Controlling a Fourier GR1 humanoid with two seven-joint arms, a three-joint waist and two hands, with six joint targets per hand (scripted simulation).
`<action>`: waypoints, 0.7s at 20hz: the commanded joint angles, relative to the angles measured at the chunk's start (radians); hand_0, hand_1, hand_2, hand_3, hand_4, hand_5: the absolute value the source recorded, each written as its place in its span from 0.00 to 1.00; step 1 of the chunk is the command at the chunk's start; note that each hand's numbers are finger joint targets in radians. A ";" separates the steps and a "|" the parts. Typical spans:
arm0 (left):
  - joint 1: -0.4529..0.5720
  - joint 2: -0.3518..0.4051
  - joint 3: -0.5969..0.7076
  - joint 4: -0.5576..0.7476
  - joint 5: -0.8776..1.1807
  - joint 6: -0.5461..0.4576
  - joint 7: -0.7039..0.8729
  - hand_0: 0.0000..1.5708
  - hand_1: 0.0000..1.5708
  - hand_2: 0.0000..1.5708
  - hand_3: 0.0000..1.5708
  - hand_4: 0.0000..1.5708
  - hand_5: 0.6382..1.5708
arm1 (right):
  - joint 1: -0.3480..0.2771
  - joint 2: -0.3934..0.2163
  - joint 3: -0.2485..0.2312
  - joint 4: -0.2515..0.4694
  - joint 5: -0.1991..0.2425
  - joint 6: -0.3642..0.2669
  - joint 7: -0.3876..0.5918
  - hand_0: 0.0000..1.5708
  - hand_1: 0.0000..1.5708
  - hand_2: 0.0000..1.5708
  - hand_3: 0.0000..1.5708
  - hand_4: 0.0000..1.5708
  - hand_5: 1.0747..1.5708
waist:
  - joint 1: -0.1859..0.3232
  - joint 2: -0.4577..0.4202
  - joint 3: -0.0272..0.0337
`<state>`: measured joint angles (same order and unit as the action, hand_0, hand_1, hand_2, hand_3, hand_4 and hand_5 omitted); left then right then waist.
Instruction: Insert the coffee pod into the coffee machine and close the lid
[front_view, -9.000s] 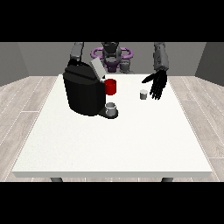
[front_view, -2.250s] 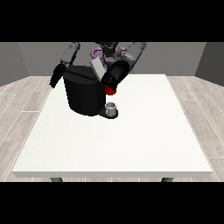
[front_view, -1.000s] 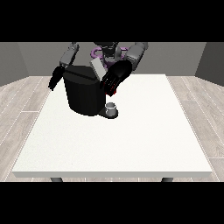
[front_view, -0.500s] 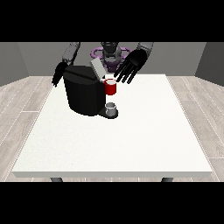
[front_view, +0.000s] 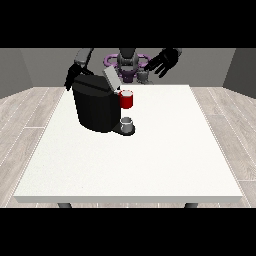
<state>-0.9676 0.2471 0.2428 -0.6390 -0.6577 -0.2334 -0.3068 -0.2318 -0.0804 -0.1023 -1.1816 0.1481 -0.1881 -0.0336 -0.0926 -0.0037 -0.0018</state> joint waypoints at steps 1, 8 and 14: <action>0.138 -0.116 0.167 0.028 0.208 -0.021 -0.043 0.00 0.00 0.00 0.00 0.26 1.00 | 0.057 0.010 -0.020 -0.010 -0.027 -0.002 0.007 0.00 0.00 0.00 0.00 0.00 1.00 | 0.074 -0.103 -0.0030; 0.351 -0.195 0.156 0.043 0.235 -0.045 -0.074 0.00 0.00 0.00 0.00 0.25 1.00 | 0.031 0.005 0.017 -0.105 -0.085 0.109 0.038 0.00 0.00 0.00 0.00 0.00 1.00 | 0.156 -0.274 0.0011; 0.409 -0.206 0.150 0.003 0.266 -0.066 -0.007 0.00 0.00 0.00 0.00 0.27 1.00 | -0.023 -0.037 0.081 -0.181 -0.055 0.176 0.093 0.00 0.00 0.00 0.00 0.10 1.00 | 0.178 -0.306 0.0016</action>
<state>-0.5960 0.0421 0.3838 -0.6180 -0.4180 -0.2903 -0.3454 -0.2229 -0.0972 -0.0599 -1.3072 0.0844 -0.0577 0.0268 0.0822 -0.2870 -0.0004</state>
